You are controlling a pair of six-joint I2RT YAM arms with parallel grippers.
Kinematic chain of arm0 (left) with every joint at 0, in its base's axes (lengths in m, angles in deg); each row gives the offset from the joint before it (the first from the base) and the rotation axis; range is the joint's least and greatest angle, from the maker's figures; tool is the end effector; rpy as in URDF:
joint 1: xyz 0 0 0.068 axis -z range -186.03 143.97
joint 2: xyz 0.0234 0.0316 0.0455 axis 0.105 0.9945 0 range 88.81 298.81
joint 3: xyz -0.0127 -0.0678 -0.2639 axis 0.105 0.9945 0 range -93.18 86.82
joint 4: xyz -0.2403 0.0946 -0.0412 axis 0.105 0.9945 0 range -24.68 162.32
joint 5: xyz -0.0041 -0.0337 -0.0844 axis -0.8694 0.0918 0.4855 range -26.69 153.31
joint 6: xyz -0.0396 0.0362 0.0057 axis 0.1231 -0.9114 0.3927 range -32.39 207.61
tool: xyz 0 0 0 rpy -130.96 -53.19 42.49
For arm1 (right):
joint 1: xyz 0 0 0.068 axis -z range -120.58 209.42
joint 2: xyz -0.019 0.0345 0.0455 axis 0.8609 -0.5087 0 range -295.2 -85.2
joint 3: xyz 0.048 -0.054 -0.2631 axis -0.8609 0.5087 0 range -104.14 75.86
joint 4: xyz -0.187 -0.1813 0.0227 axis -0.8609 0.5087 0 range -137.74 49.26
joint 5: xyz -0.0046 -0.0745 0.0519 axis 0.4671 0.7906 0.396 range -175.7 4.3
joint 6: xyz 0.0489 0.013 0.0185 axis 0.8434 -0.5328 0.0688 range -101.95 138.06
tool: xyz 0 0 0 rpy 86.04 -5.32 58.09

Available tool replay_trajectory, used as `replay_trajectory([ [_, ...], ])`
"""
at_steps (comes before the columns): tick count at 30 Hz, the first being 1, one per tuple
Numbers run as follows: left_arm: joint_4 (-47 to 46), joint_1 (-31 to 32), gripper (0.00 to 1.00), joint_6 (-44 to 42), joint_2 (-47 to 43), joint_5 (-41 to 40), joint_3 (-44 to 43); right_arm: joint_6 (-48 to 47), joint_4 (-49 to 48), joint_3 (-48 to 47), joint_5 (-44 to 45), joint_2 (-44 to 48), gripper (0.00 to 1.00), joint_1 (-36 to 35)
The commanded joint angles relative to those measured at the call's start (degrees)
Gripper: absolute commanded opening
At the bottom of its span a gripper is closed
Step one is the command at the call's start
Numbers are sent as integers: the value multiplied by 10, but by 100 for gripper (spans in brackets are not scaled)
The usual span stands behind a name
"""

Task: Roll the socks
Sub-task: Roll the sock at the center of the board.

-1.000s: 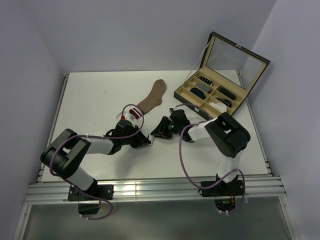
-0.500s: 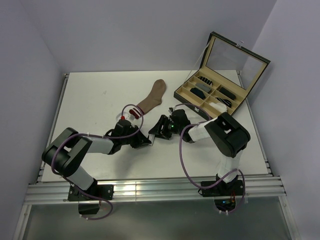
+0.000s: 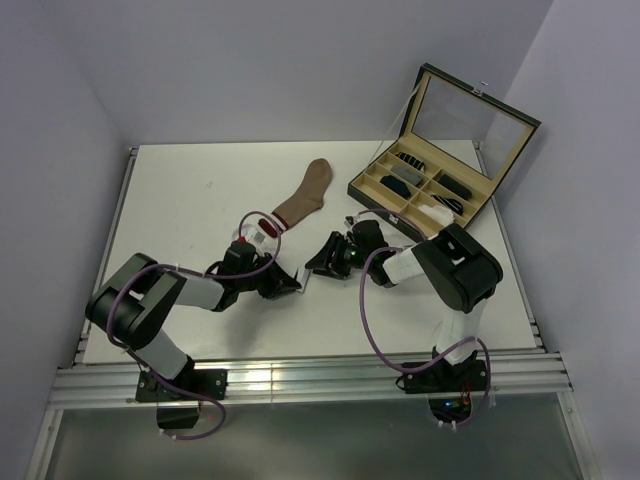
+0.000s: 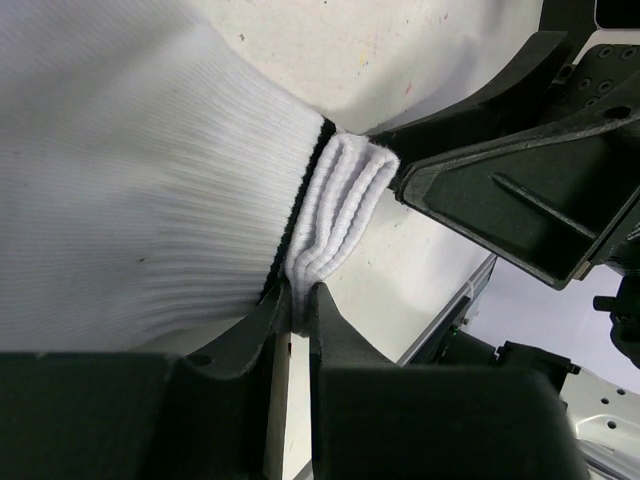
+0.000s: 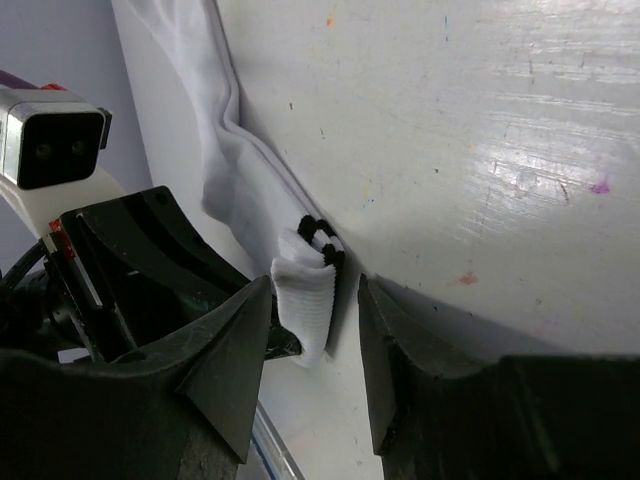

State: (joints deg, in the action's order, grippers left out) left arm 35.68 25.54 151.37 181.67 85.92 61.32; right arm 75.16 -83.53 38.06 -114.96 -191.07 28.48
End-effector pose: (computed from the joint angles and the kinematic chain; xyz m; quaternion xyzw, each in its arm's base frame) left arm 0.2208 -0.1517 0.1086 -0.1611 0.8697 -0.4379 0.1609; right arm 0.2726 0.1837 0.1066 0.0731 0.8530 0.4836 0.1821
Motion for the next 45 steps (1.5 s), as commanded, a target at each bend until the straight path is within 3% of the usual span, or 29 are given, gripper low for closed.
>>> replay_trajectory([
  [1, 13, -1, 0, 1, 18, 6, 13, -19, 3, -2, -4, -13, 48, 2],
  [14, 17, -1, 0, 4, 15, 2, 13, -32, 33, -26, -21, -37, 49, -8],
  [24, 11, -2, 0, 6, 18, 6, 14, -41, 54, -41, -26, -48, 42, -16],
  [29, 6, -2, 0, 6, 20, 9, 15, -42, 54, -46, -32, -51, 29, -17],
  [34, -2, -2, 1, 6, 22, 14, 18, -45, 63, -48, -27, -48, 5, -17],
  [35, -1, -2, 4, 1, 21, 13, 16, -49, 68, -48, -21, -42, 0, -17],
  [39, 33, -1, 19, -21, 1, -9, 4, -61, 111, -52, 4, -22, 0, -17],
  [40, 61, -1, 28, -28, -16, -18, -2, -66, 119, -54, 11, -16, 0, -17],
  [45, 164, 1, 45, -80, -88, -96, -31, -81, 185, -64, 55, 13, 0, -21],
])
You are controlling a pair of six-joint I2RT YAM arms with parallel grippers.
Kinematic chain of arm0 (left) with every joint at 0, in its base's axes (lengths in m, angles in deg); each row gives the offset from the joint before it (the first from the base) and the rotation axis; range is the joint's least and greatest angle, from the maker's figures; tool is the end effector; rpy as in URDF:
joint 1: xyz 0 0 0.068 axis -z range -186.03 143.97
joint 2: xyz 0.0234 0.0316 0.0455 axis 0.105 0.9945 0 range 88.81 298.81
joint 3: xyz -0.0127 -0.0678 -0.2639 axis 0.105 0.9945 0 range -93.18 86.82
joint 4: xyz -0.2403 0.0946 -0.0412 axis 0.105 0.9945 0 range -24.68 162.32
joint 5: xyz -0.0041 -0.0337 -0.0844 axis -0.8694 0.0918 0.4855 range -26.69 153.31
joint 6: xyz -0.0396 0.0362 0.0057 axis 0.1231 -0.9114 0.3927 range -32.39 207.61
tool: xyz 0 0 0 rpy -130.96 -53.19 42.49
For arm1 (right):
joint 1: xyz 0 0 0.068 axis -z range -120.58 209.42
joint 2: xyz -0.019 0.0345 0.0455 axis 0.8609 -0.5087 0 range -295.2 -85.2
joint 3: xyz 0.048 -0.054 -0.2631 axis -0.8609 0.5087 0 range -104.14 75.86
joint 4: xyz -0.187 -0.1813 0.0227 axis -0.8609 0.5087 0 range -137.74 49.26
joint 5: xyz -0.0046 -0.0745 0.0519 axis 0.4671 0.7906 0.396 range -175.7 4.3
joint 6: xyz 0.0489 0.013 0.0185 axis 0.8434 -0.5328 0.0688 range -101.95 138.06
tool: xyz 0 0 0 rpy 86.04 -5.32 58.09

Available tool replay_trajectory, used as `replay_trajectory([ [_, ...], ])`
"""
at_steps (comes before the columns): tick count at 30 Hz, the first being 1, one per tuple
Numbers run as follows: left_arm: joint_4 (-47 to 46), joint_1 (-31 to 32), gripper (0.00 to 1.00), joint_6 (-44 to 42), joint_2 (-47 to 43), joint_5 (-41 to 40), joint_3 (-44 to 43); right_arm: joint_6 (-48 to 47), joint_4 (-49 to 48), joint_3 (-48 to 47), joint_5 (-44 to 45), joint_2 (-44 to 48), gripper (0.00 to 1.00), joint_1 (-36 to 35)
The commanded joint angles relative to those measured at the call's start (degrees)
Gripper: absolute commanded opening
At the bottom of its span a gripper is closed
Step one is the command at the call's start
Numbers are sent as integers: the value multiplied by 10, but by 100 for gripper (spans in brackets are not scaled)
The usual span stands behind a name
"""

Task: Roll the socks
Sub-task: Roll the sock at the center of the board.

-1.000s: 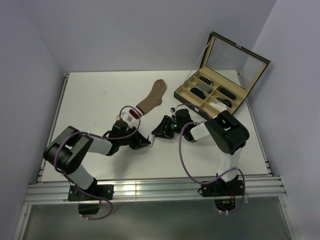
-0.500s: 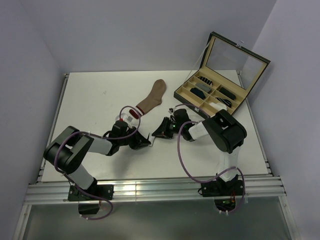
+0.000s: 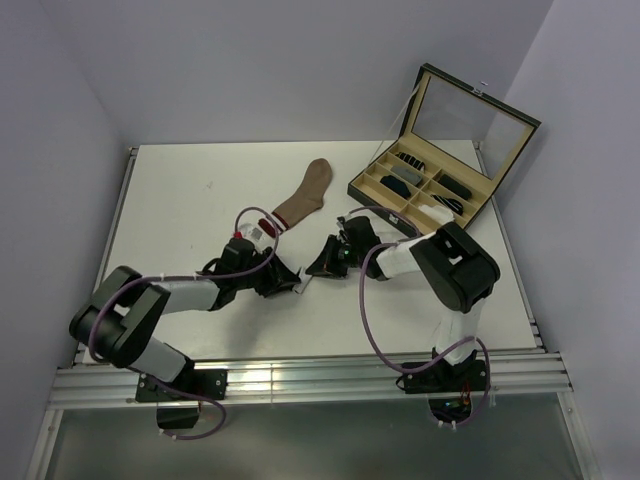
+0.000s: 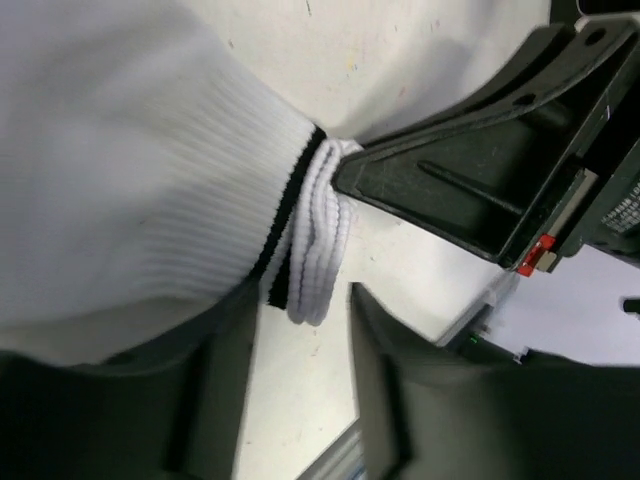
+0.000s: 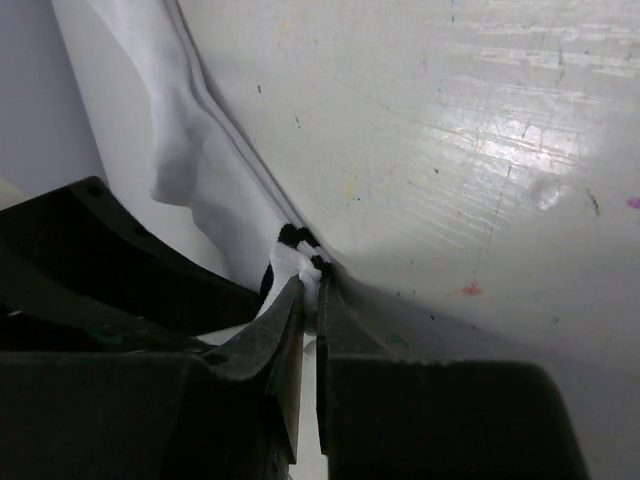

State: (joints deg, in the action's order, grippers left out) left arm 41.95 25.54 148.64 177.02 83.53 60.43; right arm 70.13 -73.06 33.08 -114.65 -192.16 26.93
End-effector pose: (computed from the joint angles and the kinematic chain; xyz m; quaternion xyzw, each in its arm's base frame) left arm 0.2190 -0.1489 0.1228 -0.1516 0.8768 -0.4187 0.1815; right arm 0.2773 0.1970 0.1058 0.0422 0.8790 0.4480 0.1575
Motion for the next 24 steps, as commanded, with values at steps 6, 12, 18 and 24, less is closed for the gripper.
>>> replay_trajectory([
  [6, 221, 70, 62, -122, -124, -242, -78, -33, 144, -40, 79, 31, 0, -13],
  [12, 232, 219, 60, -219, -146, -486, -105, -30, 198, -69, 97, 26, 0, -19],
  [18, 228, 344, 56, -280, -88, -606, -128, -22, 205, -78, 92, 22, 0, -19],
  [24, 250, 390, 53, -309, -11, -674, -169, -23, 207, -78, 94, 23, 0, -19],
])
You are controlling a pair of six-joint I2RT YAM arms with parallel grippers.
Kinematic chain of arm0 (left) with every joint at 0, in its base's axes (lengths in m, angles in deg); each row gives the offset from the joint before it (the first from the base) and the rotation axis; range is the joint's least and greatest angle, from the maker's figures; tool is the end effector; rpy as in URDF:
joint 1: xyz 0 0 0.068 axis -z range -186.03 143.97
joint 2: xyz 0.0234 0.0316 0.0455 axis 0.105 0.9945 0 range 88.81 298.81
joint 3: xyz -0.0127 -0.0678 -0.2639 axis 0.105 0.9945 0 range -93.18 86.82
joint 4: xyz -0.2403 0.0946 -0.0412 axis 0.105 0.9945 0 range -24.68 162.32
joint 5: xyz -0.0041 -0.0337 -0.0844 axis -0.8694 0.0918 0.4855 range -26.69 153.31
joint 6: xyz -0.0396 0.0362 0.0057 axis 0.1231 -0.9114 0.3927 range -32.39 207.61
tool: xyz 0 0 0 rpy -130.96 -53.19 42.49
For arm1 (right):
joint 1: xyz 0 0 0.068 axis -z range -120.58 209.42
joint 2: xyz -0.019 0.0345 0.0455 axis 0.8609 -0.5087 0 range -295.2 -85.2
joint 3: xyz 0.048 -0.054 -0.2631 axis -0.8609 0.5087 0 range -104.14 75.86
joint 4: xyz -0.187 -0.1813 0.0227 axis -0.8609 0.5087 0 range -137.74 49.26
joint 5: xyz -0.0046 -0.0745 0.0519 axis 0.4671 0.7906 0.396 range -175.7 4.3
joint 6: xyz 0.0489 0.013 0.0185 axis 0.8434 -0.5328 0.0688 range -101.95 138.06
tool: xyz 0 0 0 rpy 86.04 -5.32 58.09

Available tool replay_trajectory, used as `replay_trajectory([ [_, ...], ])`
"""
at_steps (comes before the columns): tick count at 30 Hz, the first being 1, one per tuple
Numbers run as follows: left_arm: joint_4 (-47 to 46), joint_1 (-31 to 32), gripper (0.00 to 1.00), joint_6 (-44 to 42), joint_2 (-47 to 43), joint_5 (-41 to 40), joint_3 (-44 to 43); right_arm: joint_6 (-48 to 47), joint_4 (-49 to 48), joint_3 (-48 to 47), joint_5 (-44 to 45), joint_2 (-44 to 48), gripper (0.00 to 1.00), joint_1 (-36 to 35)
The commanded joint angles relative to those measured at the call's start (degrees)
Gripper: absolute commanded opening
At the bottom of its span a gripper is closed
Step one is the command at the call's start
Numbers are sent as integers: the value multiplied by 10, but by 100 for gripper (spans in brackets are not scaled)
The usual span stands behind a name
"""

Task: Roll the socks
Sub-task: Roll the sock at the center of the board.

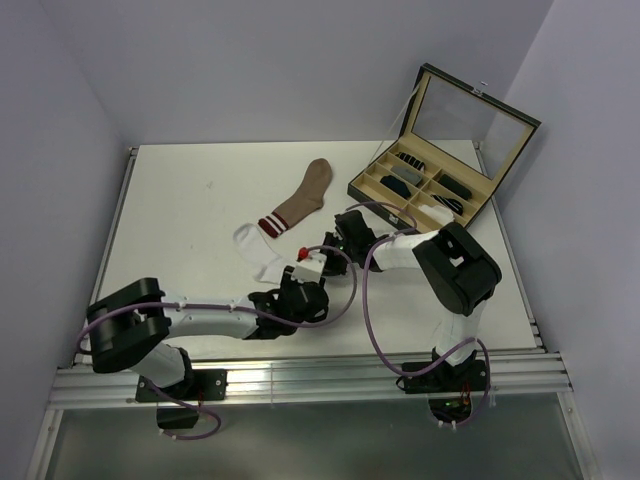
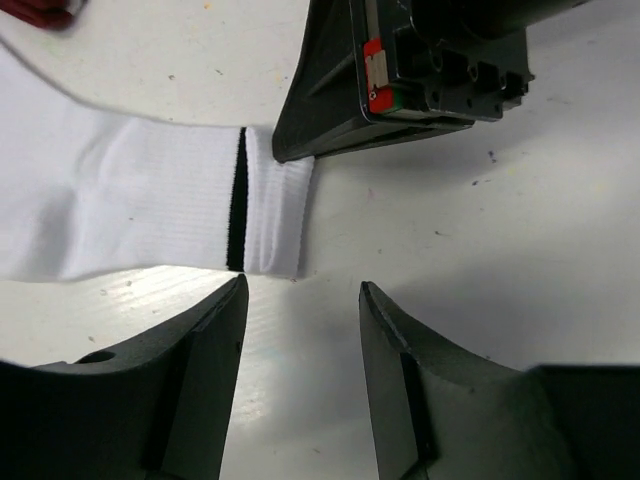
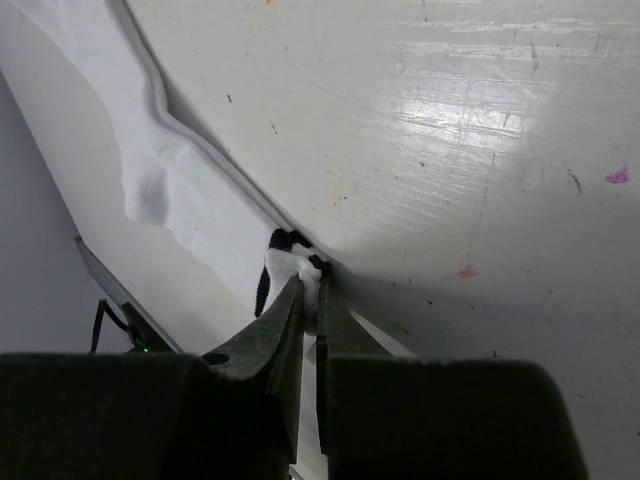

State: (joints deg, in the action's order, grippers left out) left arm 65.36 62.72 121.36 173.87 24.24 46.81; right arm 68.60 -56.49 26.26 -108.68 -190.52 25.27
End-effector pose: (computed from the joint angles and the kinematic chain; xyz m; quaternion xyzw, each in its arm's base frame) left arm 0.1242 -0.2571 0.1735 0.1400 0.8691 -0.0873 0.4663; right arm 0.2821 0.2081 0.1216 0.0577 0.9128 0.3791 0.1408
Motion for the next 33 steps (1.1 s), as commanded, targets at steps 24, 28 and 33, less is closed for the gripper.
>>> replay_trajectory([
  [24, 41, 53, 43, -124, 187, -166, -126, 3, 13, -2, 8, -17, 0, -3],
  [28, 41, 52, 43, -131, 200, -174, -133, 4, 8, -1, 6, -19, 0, -3],
  [33, 51, 52, 43, -129, 210, -186, -140, 3, 8, 0, 4, -20, 0, -3],
])
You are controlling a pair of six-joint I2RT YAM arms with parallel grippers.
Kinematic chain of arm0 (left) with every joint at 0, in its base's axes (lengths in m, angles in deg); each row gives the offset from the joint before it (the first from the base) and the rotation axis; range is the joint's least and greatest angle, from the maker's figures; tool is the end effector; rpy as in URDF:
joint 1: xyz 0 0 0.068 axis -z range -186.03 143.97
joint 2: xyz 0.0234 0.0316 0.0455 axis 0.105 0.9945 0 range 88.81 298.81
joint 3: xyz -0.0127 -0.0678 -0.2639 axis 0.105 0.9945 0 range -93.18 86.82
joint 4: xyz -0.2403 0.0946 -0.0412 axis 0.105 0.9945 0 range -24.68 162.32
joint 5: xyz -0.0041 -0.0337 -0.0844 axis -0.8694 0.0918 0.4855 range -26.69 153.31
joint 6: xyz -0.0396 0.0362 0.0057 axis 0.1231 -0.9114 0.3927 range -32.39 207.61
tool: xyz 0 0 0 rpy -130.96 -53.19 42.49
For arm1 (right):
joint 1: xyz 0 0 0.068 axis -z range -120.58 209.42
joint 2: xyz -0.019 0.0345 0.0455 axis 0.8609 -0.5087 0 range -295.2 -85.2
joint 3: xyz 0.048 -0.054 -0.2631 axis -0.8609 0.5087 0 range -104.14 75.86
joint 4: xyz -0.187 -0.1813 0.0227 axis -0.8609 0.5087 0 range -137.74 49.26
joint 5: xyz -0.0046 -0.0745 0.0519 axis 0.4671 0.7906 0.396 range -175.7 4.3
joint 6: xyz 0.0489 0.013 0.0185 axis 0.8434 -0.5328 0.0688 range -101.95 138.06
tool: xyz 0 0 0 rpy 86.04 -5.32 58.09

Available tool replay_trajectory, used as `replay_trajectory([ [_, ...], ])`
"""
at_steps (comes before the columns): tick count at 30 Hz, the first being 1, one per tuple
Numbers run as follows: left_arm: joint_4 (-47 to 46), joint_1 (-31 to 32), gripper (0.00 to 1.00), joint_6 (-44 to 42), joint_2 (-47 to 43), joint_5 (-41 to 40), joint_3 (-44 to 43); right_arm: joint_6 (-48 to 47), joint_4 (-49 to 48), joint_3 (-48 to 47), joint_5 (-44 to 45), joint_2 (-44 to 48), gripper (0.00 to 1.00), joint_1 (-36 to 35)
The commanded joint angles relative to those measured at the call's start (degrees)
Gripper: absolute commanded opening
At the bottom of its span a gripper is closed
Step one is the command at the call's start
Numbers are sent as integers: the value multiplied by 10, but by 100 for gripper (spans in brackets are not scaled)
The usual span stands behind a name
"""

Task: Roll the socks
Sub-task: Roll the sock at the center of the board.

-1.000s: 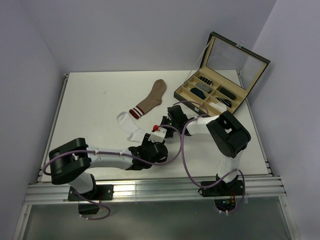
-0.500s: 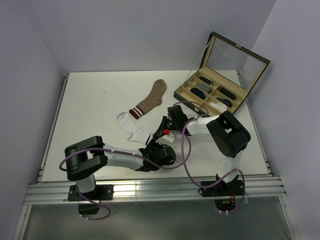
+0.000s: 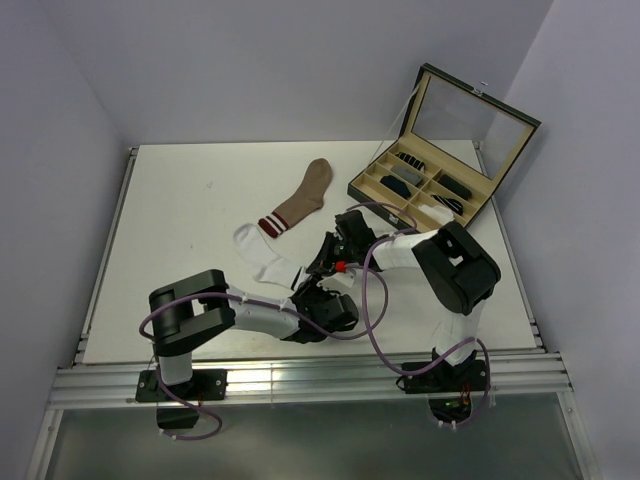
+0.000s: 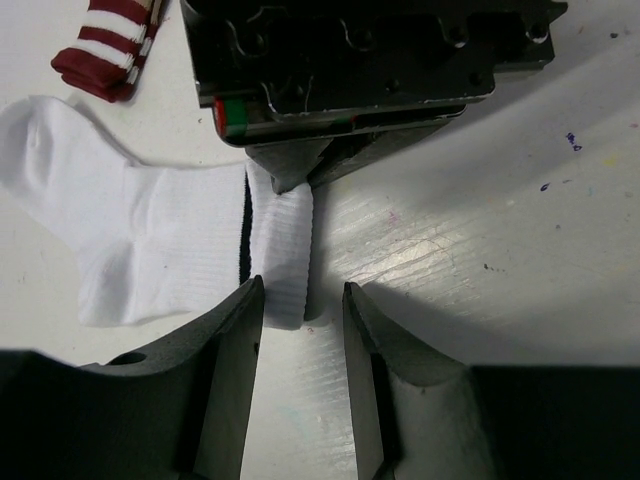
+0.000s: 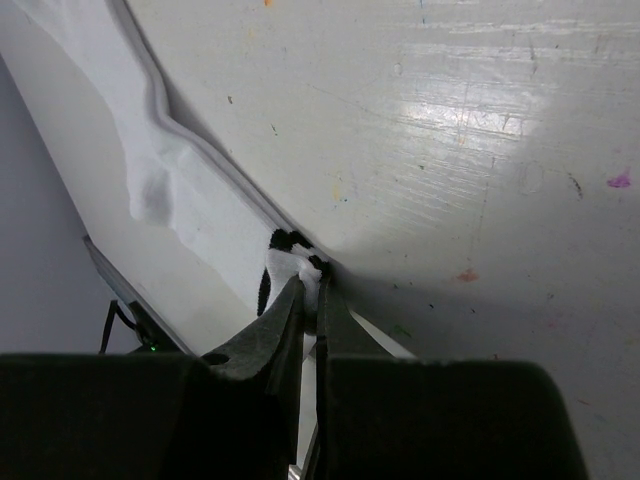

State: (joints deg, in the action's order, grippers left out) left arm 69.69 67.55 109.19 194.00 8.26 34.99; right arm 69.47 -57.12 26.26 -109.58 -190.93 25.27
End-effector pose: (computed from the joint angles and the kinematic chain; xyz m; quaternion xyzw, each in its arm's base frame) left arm 0.1225 -0.3121 0.1276 0.2579 0.8220 0.1175 0.4940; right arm 0.2824 0.2090 0.1202 0.0611 0.9106 0.3861 0.1340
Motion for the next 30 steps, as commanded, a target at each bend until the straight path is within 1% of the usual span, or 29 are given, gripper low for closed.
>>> replay_trajectory([
  [1, 15, 4, 43, -4, 13, -26, -23, -4, 15, -1, 13, -16, 0, -3],
  [16, 72, 3, 41, 26, 56, -46, -48, -5, 19, -5, 9, -18, 0, -3],
  [24, 101, 3, 40, 43, 82, -41, -62, -5, 20, -6, 6, -18, 0, -2],
  [30, 123, 3, 38, 56, 92, -35, -69, -4, 15, -5, 1, -18, 0, -3],
])
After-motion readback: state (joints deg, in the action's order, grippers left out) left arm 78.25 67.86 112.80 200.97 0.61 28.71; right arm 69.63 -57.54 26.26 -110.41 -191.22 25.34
